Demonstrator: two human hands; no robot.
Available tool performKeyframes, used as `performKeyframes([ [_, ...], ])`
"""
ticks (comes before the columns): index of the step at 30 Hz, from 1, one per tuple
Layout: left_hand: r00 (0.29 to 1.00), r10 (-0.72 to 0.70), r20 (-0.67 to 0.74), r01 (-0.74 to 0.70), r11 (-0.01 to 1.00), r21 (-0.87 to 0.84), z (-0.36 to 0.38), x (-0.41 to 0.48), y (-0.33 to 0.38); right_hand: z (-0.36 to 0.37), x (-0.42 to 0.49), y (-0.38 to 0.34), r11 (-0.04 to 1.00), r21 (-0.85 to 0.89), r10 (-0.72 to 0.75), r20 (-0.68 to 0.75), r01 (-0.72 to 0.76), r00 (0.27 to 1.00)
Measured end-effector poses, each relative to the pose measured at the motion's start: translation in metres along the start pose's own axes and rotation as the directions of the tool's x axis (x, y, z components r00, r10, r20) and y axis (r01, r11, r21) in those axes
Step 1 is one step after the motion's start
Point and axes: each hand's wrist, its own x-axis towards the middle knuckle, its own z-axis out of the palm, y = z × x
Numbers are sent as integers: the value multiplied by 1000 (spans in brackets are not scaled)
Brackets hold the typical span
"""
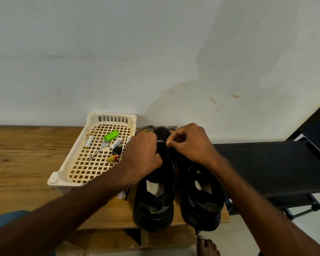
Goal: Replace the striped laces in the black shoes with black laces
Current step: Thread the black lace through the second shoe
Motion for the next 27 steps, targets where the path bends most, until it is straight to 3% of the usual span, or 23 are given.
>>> performKeyframes([
  [6,1000,13,-24,-11,997,80,3,2,1,7,-1,-6,999,-40,23,43,-21,999],
  [17,997,-80,-19,76,983,-169,-3,9,-17,34,0,-22,985,-150,76,-49,-82,996],
  [27,997,-60,-40,49,972,-230,6,7,-29,43,-4,-21,988,32,153,-47,-152,987],
])
